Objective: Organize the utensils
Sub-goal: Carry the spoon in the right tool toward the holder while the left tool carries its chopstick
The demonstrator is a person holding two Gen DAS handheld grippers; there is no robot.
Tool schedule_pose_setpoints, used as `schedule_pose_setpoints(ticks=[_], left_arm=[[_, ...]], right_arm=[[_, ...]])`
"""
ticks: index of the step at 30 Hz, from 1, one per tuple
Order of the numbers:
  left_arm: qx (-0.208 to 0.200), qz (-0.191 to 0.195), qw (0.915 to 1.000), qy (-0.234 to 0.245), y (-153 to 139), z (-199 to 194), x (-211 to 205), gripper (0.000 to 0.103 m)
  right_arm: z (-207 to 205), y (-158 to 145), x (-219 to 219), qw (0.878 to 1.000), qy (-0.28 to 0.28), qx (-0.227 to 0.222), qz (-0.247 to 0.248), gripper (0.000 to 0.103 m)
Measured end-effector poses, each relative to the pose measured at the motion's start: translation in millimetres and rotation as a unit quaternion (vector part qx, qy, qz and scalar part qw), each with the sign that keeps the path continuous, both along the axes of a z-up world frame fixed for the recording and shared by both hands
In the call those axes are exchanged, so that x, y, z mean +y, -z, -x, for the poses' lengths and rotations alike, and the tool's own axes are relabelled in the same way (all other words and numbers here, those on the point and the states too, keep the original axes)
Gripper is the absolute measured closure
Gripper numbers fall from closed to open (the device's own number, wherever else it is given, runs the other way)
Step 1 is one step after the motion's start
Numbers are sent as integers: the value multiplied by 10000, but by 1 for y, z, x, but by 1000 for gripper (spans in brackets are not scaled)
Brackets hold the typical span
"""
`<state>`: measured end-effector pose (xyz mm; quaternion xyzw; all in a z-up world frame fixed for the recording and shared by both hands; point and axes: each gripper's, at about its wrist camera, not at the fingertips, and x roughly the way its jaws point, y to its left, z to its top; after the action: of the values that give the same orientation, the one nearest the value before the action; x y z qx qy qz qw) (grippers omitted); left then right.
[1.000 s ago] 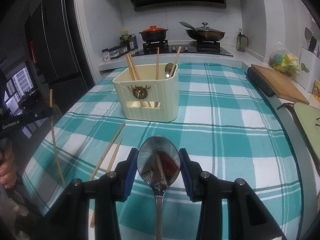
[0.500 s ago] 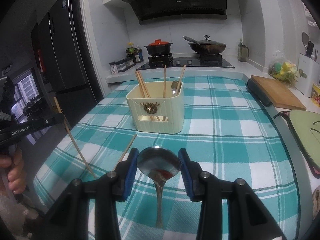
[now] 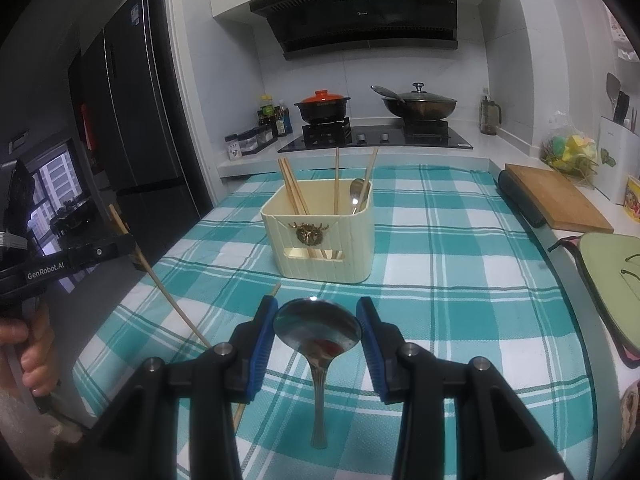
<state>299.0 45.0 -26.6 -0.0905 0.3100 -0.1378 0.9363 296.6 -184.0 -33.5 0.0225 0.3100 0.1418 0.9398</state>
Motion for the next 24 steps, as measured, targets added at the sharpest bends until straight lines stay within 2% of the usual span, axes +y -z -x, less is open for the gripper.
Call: schedule_pose_setpoints(ticks=[10,16,24], left_arm=[[-122,87,9999,70,-25,-9,7,99],[-288,207,9993,153,-60,-32,14,99],[-825,145,9965,46,-120,-89,14,99]], right_arm=[[-10,-23,8,9996,-175,-187,100,62],[-32,-49,10,9990,-262,-344,117,62],[-87,-104,21,9966,-380,-688,245,62]])
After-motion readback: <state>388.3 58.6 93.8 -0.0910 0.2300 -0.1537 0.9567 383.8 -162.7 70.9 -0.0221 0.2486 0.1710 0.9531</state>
